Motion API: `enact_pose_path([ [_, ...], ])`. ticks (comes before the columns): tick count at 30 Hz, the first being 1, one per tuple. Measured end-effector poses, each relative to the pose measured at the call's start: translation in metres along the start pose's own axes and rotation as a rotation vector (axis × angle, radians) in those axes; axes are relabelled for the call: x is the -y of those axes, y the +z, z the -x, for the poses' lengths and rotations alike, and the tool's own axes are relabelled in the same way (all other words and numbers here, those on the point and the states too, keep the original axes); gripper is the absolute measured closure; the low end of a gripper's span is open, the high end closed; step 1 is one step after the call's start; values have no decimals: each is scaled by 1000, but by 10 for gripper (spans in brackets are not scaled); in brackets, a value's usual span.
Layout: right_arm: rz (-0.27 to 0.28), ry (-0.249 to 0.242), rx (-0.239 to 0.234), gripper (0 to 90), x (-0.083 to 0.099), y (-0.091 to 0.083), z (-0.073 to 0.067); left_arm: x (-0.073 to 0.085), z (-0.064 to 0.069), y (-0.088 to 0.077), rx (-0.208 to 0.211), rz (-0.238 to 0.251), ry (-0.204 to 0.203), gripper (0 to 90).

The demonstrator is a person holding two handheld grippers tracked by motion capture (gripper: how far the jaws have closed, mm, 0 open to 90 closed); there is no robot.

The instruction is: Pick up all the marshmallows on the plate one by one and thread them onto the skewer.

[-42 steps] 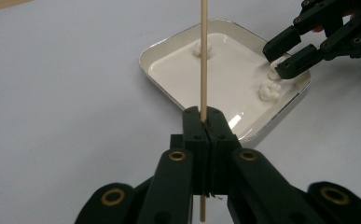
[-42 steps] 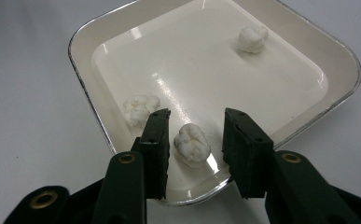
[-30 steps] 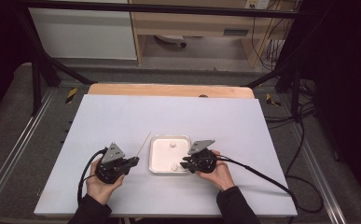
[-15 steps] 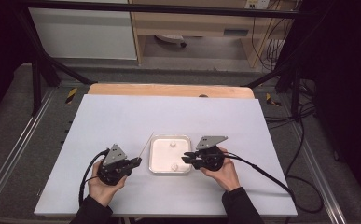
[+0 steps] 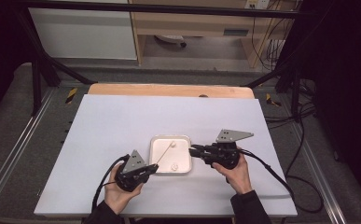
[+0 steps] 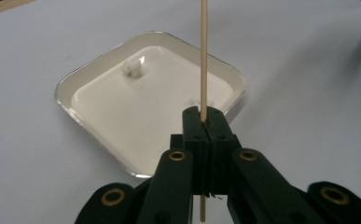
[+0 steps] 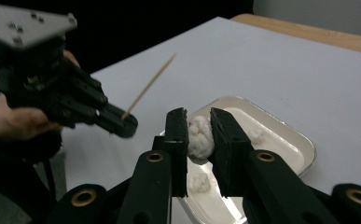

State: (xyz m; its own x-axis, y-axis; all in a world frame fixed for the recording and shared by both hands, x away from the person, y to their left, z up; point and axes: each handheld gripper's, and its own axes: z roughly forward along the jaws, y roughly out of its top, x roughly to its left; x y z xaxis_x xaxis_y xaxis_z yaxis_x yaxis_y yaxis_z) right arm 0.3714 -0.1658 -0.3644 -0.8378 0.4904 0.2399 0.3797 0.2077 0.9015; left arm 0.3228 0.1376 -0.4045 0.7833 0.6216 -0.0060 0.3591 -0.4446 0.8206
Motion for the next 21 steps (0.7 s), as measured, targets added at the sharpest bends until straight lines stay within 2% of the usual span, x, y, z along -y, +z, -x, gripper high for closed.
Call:
enact_pose_path([
  [5,62,46,-17,774,-1,-13,6,-6,11,7,25,-5,27,889],
  [14,103,67,-7,778,-5,-29,10,-22,25,20,52,6,61,889],
  [21,133,95,-16,779,-9,-36,12,-22,27,23,63,10,61,889],
])
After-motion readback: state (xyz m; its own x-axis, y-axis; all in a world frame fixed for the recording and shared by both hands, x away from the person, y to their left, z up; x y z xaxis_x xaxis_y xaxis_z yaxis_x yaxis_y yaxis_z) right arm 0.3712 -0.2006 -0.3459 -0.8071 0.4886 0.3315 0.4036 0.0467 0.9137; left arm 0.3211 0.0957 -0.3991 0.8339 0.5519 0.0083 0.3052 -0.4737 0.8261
